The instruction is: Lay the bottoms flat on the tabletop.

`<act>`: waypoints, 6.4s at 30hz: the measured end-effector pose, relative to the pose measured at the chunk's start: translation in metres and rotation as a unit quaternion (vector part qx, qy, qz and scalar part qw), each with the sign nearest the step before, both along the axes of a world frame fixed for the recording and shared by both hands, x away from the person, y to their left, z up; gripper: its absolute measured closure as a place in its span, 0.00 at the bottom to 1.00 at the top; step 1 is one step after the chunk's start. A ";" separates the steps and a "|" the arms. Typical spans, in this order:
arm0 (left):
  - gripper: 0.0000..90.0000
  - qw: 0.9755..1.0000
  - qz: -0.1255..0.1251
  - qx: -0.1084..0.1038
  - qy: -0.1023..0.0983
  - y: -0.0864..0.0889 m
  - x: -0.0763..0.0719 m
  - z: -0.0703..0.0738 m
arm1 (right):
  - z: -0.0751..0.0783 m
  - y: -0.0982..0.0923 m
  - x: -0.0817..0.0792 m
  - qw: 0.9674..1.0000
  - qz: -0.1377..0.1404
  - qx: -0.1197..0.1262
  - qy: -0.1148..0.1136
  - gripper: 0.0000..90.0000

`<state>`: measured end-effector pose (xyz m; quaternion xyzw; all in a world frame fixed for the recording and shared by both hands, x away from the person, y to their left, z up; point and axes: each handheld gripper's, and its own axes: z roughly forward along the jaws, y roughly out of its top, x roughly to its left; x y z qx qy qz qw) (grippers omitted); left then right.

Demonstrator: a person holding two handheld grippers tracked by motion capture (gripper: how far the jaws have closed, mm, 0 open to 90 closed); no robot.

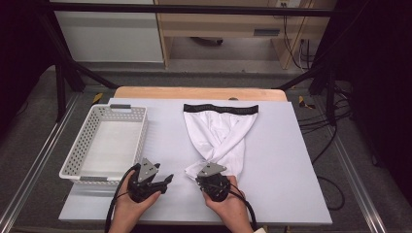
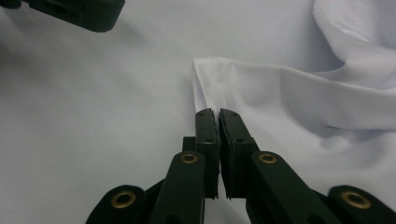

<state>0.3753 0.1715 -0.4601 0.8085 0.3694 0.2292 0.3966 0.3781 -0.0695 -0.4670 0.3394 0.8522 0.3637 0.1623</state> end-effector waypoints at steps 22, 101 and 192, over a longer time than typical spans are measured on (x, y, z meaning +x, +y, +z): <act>0.41 1.000 -0.002 0.005 0.002 0.000 -0.003 -0.001 | 0.009 -0.077 -0.015 0.997 -0.064 0.031 0.027 0.97; 0.41 1.000 -0.006 0.004 0.004 -0.002 -0.004 -0.001 | 0.006 -0.171 -0.032 0.973 -0.201 0.086 0.071 0.80; 0.97 0.997 -0.058 0.009 0.041 -0.018 -0.019 0.010 | -0.006 -0.210 -0.030 0.954 -0.286 0.068 0.057 0.65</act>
